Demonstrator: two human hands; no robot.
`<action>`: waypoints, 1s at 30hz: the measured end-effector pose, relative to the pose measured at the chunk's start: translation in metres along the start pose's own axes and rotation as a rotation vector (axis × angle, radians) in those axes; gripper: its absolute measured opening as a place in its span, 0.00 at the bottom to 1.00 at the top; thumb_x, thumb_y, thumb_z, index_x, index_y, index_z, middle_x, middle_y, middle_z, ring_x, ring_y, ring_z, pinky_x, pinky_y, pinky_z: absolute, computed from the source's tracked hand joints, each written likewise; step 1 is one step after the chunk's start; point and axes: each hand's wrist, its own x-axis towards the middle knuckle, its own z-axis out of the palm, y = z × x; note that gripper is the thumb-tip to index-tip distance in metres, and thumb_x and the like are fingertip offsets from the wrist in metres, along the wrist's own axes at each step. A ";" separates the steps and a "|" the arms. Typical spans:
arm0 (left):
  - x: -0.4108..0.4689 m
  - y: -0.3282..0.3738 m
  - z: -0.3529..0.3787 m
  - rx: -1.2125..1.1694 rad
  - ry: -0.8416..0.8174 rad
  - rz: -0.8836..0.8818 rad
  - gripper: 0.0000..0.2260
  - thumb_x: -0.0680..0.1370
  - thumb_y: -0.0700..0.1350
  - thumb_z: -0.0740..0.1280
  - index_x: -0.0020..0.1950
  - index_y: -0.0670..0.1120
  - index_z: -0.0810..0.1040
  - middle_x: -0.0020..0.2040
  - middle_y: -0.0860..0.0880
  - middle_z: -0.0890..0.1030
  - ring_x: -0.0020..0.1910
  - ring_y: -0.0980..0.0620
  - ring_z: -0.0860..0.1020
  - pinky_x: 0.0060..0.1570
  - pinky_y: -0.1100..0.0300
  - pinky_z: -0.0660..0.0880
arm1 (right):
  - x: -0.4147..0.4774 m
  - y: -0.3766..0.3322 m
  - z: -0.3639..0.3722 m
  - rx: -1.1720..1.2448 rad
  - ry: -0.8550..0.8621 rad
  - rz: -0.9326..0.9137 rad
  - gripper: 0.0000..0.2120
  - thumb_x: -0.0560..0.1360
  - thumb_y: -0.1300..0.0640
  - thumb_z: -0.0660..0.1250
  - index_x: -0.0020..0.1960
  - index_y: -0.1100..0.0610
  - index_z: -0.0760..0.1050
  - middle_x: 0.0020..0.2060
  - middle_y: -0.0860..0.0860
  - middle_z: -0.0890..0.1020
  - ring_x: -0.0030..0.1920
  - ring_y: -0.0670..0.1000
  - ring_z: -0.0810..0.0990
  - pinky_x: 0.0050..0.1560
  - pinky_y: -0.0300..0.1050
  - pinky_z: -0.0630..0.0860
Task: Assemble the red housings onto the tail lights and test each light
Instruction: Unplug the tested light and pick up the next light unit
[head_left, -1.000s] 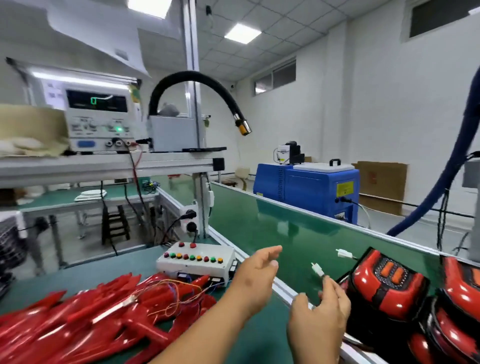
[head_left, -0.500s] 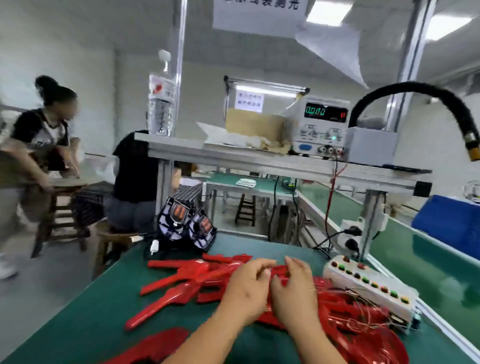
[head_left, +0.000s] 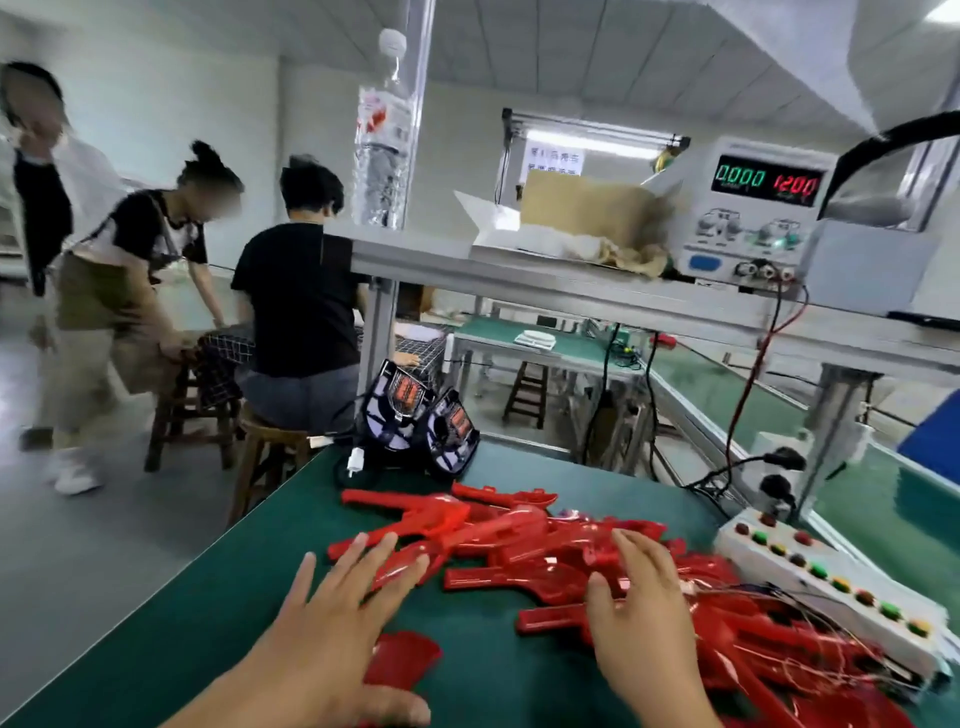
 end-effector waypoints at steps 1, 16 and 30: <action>0.006 -0.001 0.003 0.018 0.024 0.026 0.55 0.60 0.84 0.54 0.63 0.61 0.16 0.66 0.56 0.17 0.67 0.48 0.20 0.71 0.44 0.30 | 0.002 0.001 0.003 0.003 0.011 0.008 0.24 0.74 0.61 0.68 0.69 0.61 0.71 0.67 0.54 0.70 0.67 0.53 0.70 0.69 0.43 0.63; 0.171 -0.011 -0.053 -0.279 0.739 0.014 0.27 0.81 0.60 0.56 0.75 0.47 0.67 0.71 0.43 0.70 0.70 0.44 0.67 0.69 0.50 0.64 | 0.047 -0.001 0.033 -0.050 0.312 0.045 0.24 0.75 0.59 0.68 0.70 0.61 0.71 0.68 0.54 0.73 0.66 0.55 0.69 0.68 0.54 0.64; 0.239 -0.030 -0.068 -0.299 0.475 -0.570 0.10 0.80 0.40 0.60 0.54 0.35 0.77 0.51 0.36 0.79 0.45 0.39 0.78 0.40 0.55 0.68 | 0.042 0.002 0.043 -0.208 0.351 -0.081 0.25 0.60 0.63 0.81 0.57 0.62 0.81 0.54 0.54 0.82 0.51 0.57 0.83 0.49 0.54 0.78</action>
